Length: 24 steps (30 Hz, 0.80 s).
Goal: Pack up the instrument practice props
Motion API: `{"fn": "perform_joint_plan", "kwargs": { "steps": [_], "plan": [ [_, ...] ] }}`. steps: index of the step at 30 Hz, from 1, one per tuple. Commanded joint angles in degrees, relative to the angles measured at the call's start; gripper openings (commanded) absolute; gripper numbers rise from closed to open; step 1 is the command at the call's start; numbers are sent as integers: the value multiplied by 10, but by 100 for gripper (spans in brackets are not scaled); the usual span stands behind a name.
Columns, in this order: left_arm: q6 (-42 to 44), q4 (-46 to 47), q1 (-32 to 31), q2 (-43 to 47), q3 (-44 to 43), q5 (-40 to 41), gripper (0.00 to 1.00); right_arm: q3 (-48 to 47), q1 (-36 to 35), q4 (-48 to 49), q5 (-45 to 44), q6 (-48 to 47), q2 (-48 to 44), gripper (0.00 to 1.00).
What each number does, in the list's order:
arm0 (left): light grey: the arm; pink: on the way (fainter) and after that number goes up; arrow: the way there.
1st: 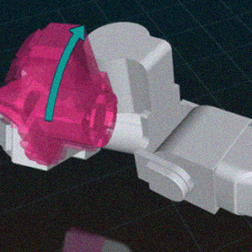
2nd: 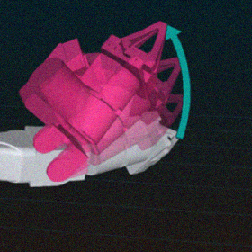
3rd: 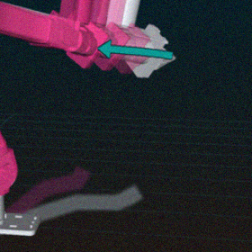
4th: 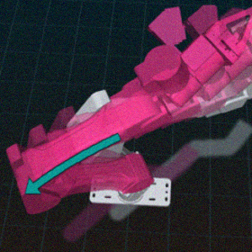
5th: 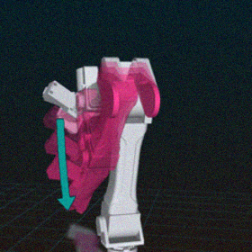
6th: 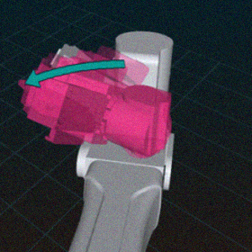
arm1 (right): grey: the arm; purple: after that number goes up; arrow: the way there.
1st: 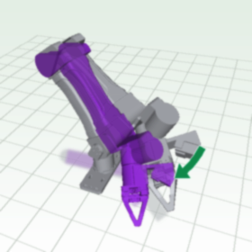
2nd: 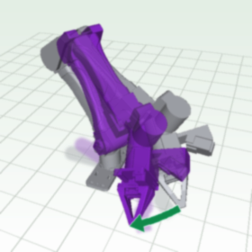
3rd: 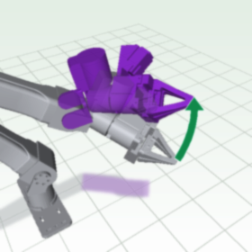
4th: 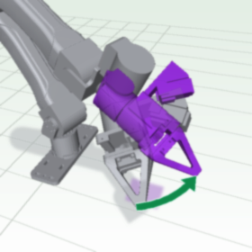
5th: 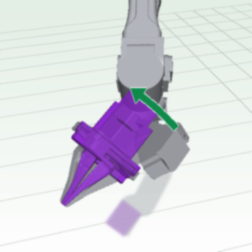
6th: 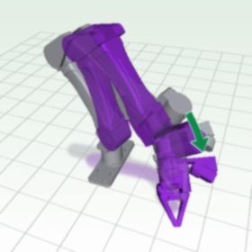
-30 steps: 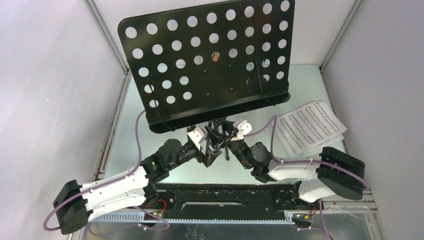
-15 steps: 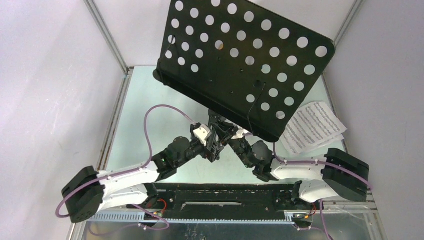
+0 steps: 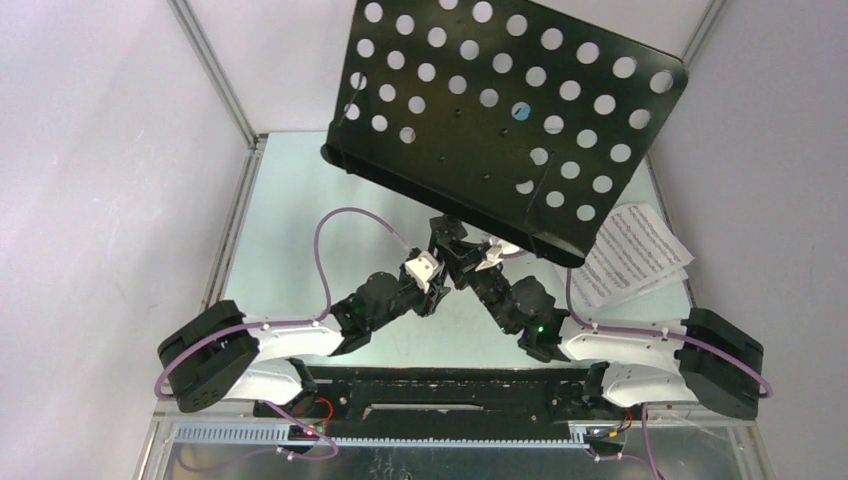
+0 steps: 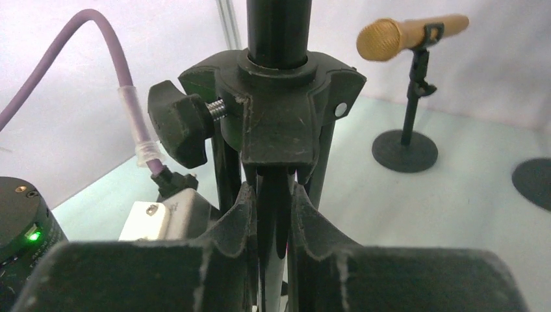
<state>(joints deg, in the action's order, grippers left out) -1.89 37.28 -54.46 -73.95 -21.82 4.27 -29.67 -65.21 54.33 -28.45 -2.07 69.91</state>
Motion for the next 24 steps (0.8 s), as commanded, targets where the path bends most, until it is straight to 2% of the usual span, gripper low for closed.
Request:
{"fn": "perform_joint_plan", "kwargs": {
  "steps": [1,4,6,8,13,16,24],
  "plan": [
    [-100,14,-3,-3,-2,-30,37,-14,4,-39,-38,65,-46,0],
    [-101,3,-3,21,5,-30,20,-14,19,-87,-82,96,-62,0],
    [-95,-24,-3,36,-1,-35,13,-12,29,-116,-104,107,-71,0],
    [-87,-63,-4,52,-16,-34,1,1,42,-120,-113,116,-82,0],
    [-62,-167,-7,61,-76,-54,0,20,102,-191,-130,211,-124,0],
    [-56,-211,-7,49,-120,-66,0,22,144,-227,-116,237,-140,0],
    [-28,-293,-7,-66,-271,-91,0,30,273,-255,-36,266,-156,0]
  ]
}}
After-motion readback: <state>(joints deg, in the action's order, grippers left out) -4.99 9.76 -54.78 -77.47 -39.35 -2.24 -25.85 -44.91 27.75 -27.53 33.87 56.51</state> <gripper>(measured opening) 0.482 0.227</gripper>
